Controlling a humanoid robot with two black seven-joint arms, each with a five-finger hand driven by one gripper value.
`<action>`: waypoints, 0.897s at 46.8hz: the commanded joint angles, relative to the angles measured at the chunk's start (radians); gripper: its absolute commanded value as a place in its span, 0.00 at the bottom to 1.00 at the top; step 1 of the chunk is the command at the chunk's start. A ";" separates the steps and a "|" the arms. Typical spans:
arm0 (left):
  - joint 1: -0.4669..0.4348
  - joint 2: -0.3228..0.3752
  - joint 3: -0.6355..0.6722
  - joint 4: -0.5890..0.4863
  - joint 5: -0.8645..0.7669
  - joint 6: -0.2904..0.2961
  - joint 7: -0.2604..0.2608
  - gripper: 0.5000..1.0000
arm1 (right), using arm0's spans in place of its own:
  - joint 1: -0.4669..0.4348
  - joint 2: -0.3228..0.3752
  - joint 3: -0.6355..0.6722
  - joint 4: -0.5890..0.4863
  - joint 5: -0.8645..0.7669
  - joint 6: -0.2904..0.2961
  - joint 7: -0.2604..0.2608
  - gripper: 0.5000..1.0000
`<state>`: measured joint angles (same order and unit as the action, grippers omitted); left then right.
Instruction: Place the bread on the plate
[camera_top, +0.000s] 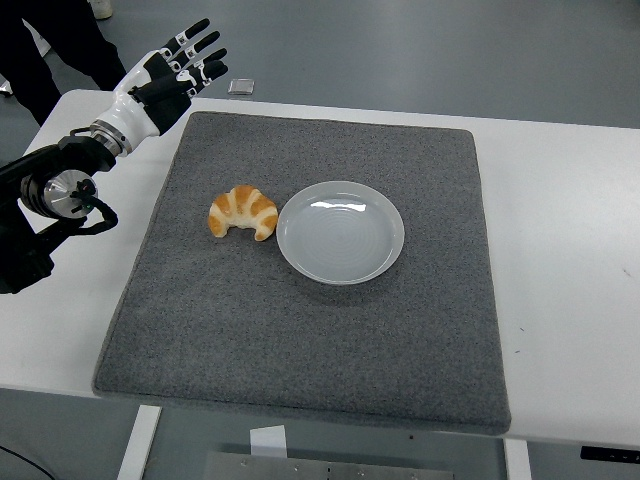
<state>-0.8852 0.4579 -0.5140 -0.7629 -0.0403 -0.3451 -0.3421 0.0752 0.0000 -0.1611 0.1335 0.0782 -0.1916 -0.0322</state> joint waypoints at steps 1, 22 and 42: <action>-0.003 -0.001 0.002 0.004 0.005 0.008 0.000 0.99 | 0.000 0.000 0.000 0.000 0.000 0.001 0.000 0.90; -0.008 -0.044 -0.003 0.062 -0.006 0.012 0.000 0.99 | 0.000 0.000 0.000 0.000 0.000 0.000 0.000 0.90; -0.003 -0.041 -0.009 0.063 -0.006 0.009 0.000 0.98 | 0.000 0.000 0.000 0.000 0.000 0.001 0.000 0.90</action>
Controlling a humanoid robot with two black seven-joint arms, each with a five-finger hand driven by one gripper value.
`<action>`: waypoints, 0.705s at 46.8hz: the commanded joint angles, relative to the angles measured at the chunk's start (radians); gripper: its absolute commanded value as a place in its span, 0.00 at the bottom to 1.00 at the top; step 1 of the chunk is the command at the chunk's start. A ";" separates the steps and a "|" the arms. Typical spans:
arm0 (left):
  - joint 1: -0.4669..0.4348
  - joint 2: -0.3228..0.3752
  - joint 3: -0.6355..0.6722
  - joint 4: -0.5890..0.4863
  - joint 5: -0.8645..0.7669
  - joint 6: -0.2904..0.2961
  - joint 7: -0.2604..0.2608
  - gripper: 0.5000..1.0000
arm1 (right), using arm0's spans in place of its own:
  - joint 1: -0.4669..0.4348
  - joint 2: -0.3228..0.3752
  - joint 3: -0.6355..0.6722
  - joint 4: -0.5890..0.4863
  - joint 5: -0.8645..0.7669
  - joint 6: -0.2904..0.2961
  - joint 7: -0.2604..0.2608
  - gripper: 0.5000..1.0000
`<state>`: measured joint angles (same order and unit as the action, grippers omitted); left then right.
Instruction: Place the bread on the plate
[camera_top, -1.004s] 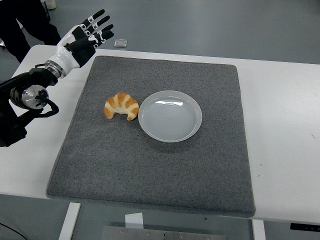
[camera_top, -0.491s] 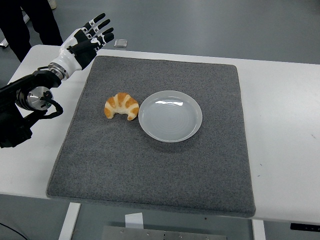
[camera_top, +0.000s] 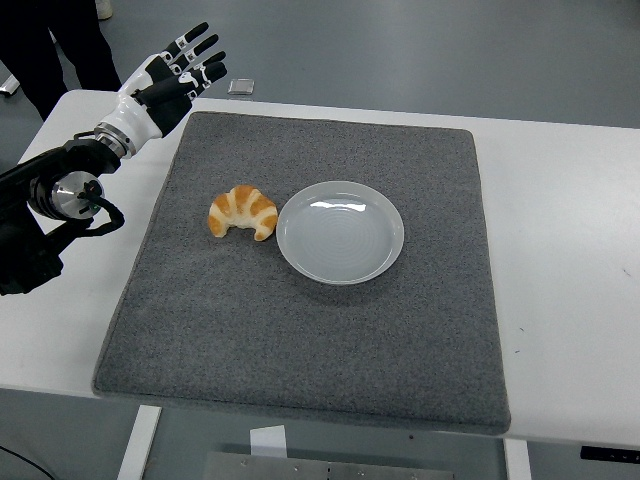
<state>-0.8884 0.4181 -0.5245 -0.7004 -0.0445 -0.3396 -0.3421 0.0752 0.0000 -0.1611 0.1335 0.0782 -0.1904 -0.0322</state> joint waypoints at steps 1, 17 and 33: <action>0.000 -0.001 0.001 0.001 -0.002 0.005 0.000 0.98 | 0.000 0.000 0.000 0.000 0.000 0.000 0.000 0.90; -0.010 0.007 0.001 -0.008 0.002 0.007 0.002 0.98 | 0.000 0.000 0.000 0.000 0.000 0.000 0.000 0.90; -0.026 0.168 -0.005 -0.238 0.002 0.016 0.002 0.98 | 0.000 0.000 0.000 0.000 0.000 0.000 0.000 0.90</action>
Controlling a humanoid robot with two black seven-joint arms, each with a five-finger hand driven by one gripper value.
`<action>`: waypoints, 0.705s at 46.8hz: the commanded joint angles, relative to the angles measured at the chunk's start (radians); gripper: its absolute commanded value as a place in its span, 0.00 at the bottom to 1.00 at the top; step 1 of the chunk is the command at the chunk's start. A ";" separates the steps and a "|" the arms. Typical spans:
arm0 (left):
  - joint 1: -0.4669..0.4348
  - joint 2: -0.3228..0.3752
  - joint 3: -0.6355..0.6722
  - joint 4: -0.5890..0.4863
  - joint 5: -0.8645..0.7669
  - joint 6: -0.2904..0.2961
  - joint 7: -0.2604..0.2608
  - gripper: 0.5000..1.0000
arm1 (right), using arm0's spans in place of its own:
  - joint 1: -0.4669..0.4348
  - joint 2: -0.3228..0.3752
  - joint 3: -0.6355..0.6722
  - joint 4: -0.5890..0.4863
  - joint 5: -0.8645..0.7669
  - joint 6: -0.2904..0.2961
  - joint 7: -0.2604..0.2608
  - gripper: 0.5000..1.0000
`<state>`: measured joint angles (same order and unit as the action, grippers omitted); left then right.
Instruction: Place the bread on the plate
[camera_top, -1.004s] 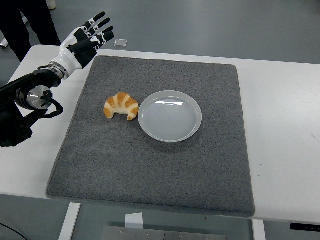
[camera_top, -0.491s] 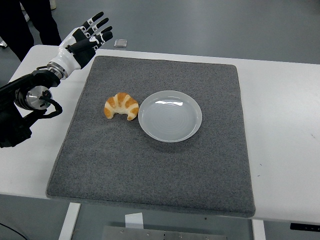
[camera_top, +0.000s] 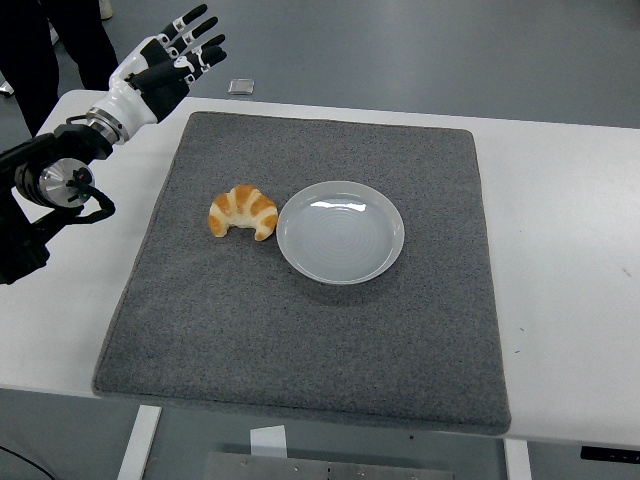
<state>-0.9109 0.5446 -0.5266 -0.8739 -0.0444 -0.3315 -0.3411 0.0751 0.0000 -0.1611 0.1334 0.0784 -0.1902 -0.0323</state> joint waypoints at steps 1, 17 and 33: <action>-0.008 0.055 -0.004 -0.083 0.001 0.012 0.002 0.98 | 0.000 0.000 0.000 0.000 0.000 0.000 0.000 0.90; -0.166 0.255 0.115 -0.289 0.109 0.103 0.060 0.98 | 0.000 0.000 0.000 0.000 0.000 0.000 0.000 0.90; -0.454 0.313 0.526 -0.379 0.365 0.152 0.201 0.97 | 0.000 0.000 0.000 0.000 0.000 0.000 0.000 0.90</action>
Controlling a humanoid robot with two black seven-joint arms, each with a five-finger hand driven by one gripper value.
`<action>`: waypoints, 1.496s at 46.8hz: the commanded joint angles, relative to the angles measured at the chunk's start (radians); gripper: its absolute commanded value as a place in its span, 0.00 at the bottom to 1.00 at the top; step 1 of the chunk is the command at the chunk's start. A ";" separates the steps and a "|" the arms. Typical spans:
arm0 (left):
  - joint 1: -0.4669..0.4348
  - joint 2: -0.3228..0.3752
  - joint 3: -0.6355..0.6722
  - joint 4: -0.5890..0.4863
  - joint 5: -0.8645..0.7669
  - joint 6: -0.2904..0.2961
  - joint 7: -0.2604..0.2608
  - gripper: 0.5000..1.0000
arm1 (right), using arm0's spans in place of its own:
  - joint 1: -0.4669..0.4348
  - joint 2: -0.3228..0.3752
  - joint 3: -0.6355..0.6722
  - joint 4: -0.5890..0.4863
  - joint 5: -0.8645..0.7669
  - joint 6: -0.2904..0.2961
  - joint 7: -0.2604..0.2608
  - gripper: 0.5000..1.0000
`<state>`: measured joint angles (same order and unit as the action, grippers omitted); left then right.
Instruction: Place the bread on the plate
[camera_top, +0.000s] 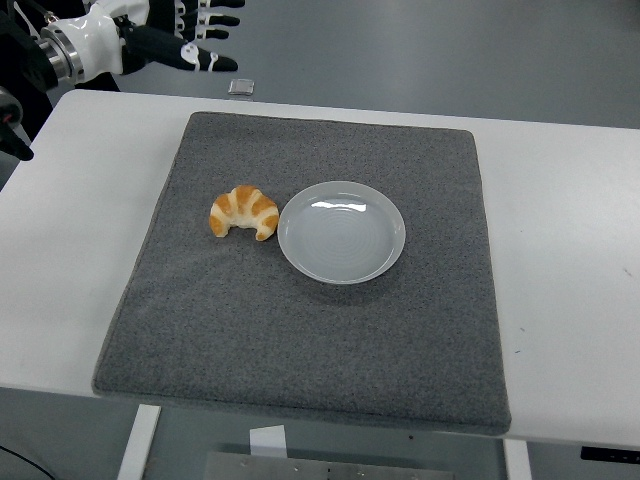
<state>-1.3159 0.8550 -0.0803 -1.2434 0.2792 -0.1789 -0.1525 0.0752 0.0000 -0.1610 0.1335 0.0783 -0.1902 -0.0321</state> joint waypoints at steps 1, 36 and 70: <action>-0.066 0.002 0.106 -0.010 0.051 -0.001 0.014 0.97 | 0.000 0.000 0.000 0.000 0.000 0.001 0.000 0.90; 0.017 -0.045 0.209 -0.008 0.495 0.113 -0.012 0.97 | 0.000 0.000 0.000 0.000 0.000 0.000 0.000 0.90; 0.178 -0.180 0.212 0.088 0.509 0.251 -0.130 0.96 | 0.001 0.000 0.000 0.000 0.000 -0.002 0.000 0.90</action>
<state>-1.1408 0.6758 0.1320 -1.1555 0.7883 0.0661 -0.2760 0.0767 0.0000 -0.1611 0.1335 0.0783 -0.1918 -0.0323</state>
